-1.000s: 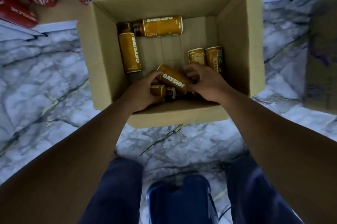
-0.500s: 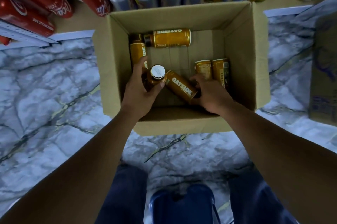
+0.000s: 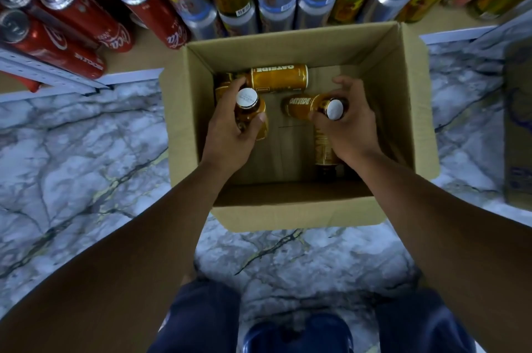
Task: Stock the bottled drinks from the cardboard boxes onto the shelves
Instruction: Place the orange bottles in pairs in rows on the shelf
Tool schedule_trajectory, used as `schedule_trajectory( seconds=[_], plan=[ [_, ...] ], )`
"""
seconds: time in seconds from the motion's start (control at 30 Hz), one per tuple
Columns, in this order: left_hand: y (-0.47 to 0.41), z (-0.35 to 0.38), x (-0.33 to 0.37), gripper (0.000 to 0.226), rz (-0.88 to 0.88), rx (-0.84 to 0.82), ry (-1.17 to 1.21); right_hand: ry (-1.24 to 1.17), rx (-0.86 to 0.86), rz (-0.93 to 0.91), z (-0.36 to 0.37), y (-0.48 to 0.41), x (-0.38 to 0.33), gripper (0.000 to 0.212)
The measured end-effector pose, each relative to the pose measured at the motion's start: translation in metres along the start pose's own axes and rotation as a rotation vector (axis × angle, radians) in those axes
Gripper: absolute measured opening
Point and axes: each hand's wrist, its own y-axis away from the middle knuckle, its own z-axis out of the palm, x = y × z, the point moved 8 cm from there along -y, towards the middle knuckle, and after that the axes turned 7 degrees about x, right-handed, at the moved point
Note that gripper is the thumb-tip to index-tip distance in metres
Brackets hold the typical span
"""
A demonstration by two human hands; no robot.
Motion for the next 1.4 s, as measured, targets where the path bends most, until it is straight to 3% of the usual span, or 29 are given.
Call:
schedule_trajectory(
  seconds=[0.13, 0.4, 0.8, 0.93, 1.2, 1.4],
  plan=[
    [0.001, -0.012, 0.018, 0.062, 0.021, 0.067, 0.033, -0.022, 0.114, -0.084, -0.012, 0.007, -0.012, 0.053],
    [0.008, -0.060, 0.118, 0.053, 0.082, 0.138, 0.157, -0.037, 0.141, -0.160, -0.071, 0.041, -0.101, 0.040],
    [0.094, -0.199, 0.359, 0.053, 0.125, 0.193, 0.251, -0.167, 0.290, -0.382, -0.219, 0.143, -0.359, 0.041],
    [0.136, -0.266, 0.454, 0.055, 0.154, 0.206, 0.265, -0.236, 0.305, -0.354, -0.276, 0.192, -0.456, 0.040],
    [0.195, -0.389, 0.623, 0.055, 0.313, 0.278, 0.361, -0.312, 0.359, -0.495, -0.374, 0.275, -0.620, 0.041],
    [0.209, -0.455, 0.708, 0.053, 0.462, 0.340, 0.354, -0.367, 0.374, -0.594, -0.424, 0.302, -0.713, 0.042]
  ],
)
